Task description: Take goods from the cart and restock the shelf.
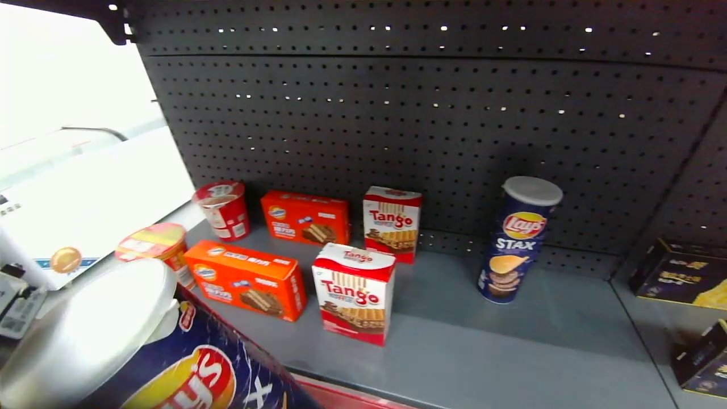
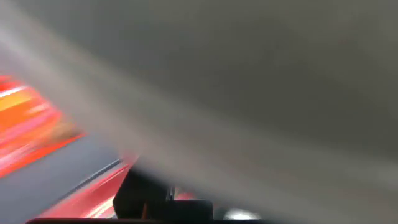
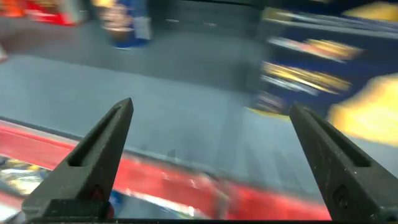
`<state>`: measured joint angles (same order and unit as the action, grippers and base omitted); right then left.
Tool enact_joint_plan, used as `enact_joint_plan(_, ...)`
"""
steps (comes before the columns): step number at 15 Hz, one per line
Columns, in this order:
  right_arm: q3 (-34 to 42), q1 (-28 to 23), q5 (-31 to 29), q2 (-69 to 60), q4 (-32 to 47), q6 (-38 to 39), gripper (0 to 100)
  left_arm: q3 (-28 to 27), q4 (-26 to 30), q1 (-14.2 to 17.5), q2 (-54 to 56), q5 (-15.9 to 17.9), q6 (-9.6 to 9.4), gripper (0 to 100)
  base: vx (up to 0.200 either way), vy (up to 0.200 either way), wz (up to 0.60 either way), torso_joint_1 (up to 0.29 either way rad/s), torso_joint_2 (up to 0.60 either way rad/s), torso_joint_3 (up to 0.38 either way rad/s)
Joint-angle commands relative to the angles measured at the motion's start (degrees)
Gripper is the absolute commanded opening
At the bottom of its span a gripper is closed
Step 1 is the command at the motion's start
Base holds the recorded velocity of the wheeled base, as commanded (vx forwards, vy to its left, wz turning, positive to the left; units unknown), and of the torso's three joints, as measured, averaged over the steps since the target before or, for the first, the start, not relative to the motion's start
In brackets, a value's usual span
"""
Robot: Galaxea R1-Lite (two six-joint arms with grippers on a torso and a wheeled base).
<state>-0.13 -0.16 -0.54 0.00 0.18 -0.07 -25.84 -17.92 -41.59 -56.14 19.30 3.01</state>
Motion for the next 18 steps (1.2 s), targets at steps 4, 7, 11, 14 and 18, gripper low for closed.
enact_joint_plan(4,0.05,-0.02,0.01,0.0,-0.01,-0.01,100,1.5,-0.36,-2.79,1.56,1.71,0.94,0,0.0,0.0,-0.15,0.001,0.0,0.002)
enact_joint_plan(7,0.05,-0.02,0.01,0.0,-0.01,-0.01,100,1.59,-0.45,-2.7,1.38,2.24,0.94,0,0.0,0.0,0.0,0.0,0.0,0.0)
enact_joint_plan(11,0.05,-0.02,0.01,0.0,-0.01,-0.01,100,1.67,-0.27,-2.79,1.56,2.32,0.94,0,0.0,0.0,-0.45,0.003,0.0,0.001)
enact_joint_plan(14,-0.04,-0.02,0.01,0.0,-0.01,-0.01,100,1.76,-0.1,-2.79,1.56,2.24,0.94,0,0.0,0.0,-0.4,0.0,0.0,0.0)
enact_joint_plan(18,0.05,-0.02,0.01,0.0,-0.01,-0.01,100,3.87,-0.54,-2.35,2.35,2.15,0.86,0,0.0,0.0,0.0,0.0,0.0,0.0)
